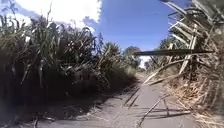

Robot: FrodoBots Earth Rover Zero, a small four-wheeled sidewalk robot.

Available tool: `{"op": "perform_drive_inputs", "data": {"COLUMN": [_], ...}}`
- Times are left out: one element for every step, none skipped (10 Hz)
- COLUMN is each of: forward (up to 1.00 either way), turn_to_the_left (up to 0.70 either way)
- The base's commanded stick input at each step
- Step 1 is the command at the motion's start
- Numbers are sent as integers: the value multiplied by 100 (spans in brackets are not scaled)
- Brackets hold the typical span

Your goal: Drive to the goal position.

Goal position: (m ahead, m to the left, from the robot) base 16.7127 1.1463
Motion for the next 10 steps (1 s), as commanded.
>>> {"op": "perform_drive_inputs", "data": {"forward": [0, 0, 70, 70, 70, 70, 70, 70, 70, 70], "turn_to_the_left": [0, 0, 0, 0, 0, 0, 0, 0, 0, 0]}}
